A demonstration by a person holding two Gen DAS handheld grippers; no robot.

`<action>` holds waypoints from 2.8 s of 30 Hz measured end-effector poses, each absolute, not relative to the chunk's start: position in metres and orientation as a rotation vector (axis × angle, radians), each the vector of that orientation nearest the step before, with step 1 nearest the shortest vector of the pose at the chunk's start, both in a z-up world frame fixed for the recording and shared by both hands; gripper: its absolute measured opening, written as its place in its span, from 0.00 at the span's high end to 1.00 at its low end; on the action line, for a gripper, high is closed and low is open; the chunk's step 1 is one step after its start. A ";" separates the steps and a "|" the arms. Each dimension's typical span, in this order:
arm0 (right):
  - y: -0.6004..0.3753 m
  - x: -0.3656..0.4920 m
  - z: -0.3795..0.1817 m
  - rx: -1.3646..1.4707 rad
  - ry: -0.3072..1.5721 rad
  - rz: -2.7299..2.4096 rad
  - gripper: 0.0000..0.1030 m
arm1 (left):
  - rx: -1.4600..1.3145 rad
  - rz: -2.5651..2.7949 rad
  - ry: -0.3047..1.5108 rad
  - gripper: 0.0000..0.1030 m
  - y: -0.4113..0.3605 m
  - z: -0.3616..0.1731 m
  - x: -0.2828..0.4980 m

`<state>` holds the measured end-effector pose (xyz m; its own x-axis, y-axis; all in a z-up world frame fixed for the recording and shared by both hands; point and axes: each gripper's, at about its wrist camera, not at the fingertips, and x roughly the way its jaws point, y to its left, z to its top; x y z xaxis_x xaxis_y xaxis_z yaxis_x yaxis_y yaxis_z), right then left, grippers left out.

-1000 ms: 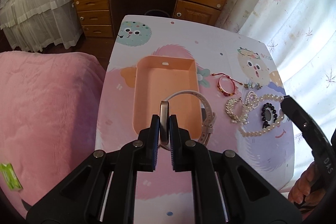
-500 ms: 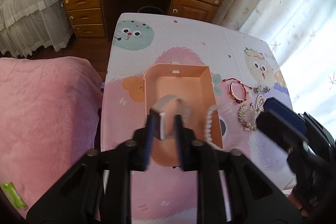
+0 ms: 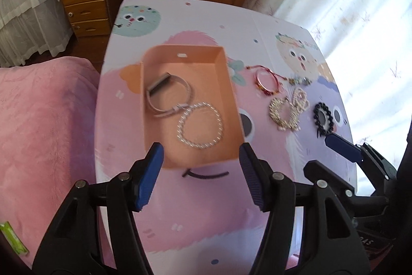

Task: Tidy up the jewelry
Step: 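Move the left tool to the leaf hair comb while the right tool reaches the black bead bracelet, then grasp the rhinestone leaf comb with the left tool while the right tool grasps the black bead bracelet, then carry comb and bead bracelet into the peach box and open both tools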

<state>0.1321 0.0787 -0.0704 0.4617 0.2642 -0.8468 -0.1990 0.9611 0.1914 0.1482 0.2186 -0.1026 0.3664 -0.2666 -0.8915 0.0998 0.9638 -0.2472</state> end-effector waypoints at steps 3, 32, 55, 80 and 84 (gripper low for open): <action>0.055 0.122 -0.083 0.046 1.084 0.249 0.24 | -0.137 -0.243 1.189 0.43 0.196 -0.101 0.136; -0.152 0.120 -0.145 -0.251 0.966 0.325 0.39 | 0.304 -0.367 1.021 0.43 -0.043 -0.133 0.166; -0.168 0.176 -0.209 -0.205 1.118 0.368 0.84 | 0.319 -0.379 1.209 0.77 -0.064 -0.205 0.222; -0.172 0.170 -0.146 0.246 1.109 0.339 0.86 | 0.030 -0.292 1.230 0.78 -0.013 -0.120 0.187; -0.155 0.158 -0.127 0.278 1.086 0.360 0.86 | -0.043 -0.309 1.221 0.78 0.010 -0.095 0.168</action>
